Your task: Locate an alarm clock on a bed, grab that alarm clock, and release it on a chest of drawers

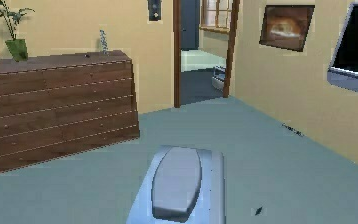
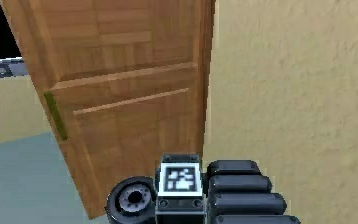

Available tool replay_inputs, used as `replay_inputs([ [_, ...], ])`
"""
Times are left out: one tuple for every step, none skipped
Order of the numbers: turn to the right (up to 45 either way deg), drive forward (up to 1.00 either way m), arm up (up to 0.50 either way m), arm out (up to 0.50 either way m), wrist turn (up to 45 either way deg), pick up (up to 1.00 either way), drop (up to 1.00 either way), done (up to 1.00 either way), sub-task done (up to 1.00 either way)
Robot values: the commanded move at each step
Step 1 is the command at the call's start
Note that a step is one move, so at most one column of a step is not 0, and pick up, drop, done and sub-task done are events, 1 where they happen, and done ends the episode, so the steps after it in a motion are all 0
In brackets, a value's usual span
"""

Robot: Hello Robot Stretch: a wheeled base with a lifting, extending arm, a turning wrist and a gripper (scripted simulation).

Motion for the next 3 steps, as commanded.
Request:
replay_inputs([
  [-3.0,0.0,0.0,0.0,0.0,0.0,0.0,0.0,0.0],
  [0.0,0.25,0.0,0.0,0.0,0.0,0.0,0.0,0.0],
  [-9.0,0.0,0.0,0.0,0.0,0.0,0.0,0.0,0.0],
])
